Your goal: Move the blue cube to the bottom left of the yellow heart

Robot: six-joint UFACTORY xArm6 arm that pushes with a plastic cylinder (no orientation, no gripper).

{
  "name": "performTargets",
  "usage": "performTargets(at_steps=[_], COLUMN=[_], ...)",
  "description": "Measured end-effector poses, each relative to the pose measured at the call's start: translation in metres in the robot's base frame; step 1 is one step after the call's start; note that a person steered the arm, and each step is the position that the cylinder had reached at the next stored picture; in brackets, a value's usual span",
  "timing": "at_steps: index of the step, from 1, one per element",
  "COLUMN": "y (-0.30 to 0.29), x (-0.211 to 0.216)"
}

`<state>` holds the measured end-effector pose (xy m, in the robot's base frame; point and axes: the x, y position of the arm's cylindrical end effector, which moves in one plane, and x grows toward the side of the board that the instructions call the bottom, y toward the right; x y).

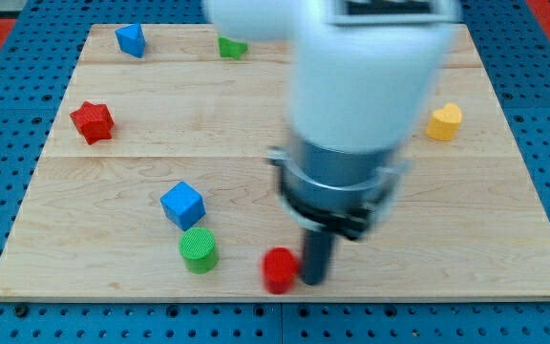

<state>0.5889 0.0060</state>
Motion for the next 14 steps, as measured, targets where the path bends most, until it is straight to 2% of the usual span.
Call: performTargets(at_steps=[1,2,3,4,6,7,8,9,10,11,12,13,14], y=[-0.074,-0.062,-0.129,-0.181,-0.04,-0.092,-0.102,-0.049,0.028,0.082,0.017,0.064,0.131], x=[-0.046,-0.117,-0.125,-0.102,-0.081,-0.075,-0.053,-0.042,-0.063,-0.056,-0.049,-0.022,-0.027])
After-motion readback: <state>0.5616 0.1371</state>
